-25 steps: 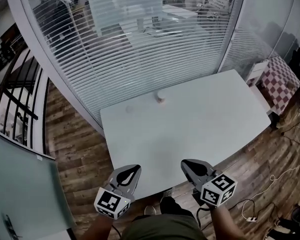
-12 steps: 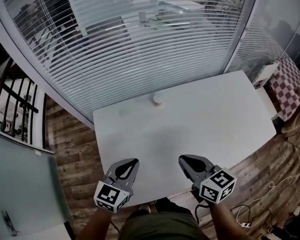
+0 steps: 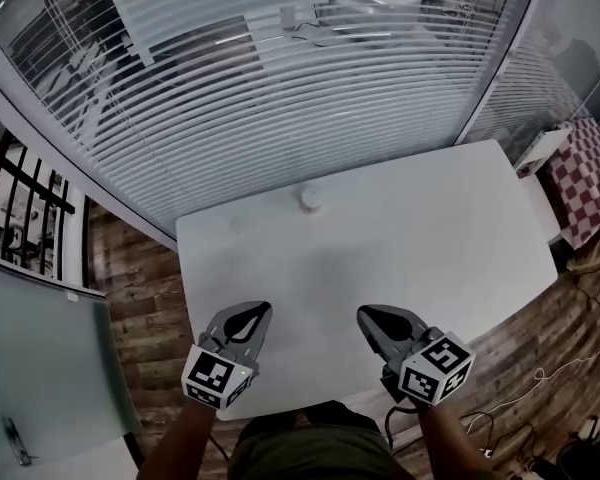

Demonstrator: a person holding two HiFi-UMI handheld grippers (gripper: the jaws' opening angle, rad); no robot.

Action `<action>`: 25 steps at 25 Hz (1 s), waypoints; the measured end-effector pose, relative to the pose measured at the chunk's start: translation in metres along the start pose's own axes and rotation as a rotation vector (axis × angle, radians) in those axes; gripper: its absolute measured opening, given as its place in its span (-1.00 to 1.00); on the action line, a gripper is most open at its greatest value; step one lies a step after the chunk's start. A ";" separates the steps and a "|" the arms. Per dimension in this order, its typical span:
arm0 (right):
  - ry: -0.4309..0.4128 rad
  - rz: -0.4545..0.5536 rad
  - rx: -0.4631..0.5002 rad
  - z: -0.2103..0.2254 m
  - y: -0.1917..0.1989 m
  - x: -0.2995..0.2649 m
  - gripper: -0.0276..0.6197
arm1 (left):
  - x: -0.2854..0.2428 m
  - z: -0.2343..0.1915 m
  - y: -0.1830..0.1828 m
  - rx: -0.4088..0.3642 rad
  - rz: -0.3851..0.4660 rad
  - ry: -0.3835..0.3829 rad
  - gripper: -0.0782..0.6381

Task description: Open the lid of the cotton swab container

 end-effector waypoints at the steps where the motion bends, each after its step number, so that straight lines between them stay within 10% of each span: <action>1: 0.002 -0.003 -0.004 0.003 0.000 -0.001 -0.89 | -0.005 -0.003 -0.001 -0.005 -0.001 0.003 -0.76; 25: 0.144 -0.075 -0.163 0.050 0.055 -0.057 -0.89 | -0.166 -0.127 0.036 0.008 -0.054 0.129 -0.72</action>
Point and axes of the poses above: the fingertips, and each gripper's own axes: x backward along the fingers, z to its right, y out of its underside, the point moved 4 cm from there along x, backward along the fingers, and after that the axes turned 1 degree about y, right-handed, at the moved point
